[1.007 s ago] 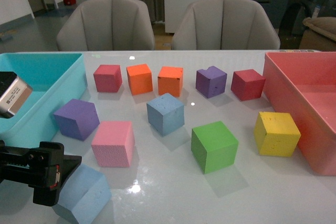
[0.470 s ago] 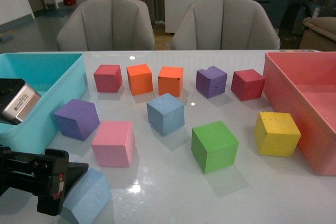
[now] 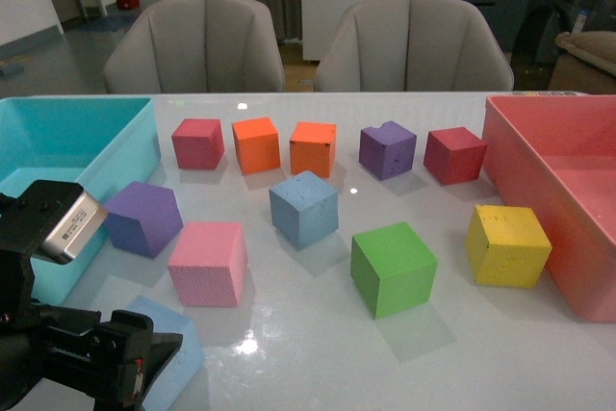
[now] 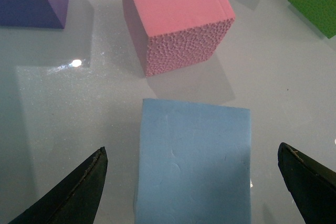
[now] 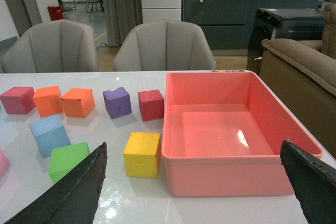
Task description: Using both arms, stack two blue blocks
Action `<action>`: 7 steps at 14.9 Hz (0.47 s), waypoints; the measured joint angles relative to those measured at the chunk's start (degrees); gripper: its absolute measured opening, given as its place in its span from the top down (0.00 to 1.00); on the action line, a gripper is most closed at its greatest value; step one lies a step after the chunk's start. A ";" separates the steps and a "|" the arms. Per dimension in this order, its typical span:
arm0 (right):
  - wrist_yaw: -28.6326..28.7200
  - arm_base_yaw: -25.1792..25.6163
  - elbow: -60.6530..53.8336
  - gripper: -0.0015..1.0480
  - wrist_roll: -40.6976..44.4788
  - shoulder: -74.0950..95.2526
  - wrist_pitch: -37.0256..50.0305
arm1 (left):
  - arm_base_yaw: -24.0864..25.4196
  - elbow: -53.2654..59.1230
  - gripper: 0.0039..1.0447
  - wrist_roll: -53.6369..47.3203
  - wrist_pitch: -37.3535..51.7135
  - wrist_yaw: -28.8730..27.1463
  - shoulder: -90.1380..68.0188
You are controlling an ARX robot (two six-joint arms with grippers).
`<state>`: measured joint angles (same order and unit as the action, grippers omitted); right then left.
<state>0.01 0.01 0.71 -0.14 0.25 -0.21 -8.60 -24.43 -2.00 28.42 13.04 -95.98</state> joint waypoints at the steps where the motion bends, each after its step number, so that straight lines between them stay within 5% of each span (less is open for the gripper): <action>1: -0.02 0.00 0.00 0.06 0.00 0.00 0.00 | -0.46 0.13 0.06 -0.04 0.26 -0.15 -0.52; 6: -0.02 0.00 0.00 0.06 0.02 0.00 0.00 | -2.10 0.61 0.06 -1.60 2.14 -1.77 -4.04; 7: -0.02 0.00 0.00 0.06 0.02 0.00 0.00 | -2.32 0.70 0.14 -1.92 2.36 -1.84 -4.04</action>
<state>-0.01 0.01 0.71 -0.12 0.25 -0.21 -10.92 -23.73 -3.92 30.79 11.20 -100.03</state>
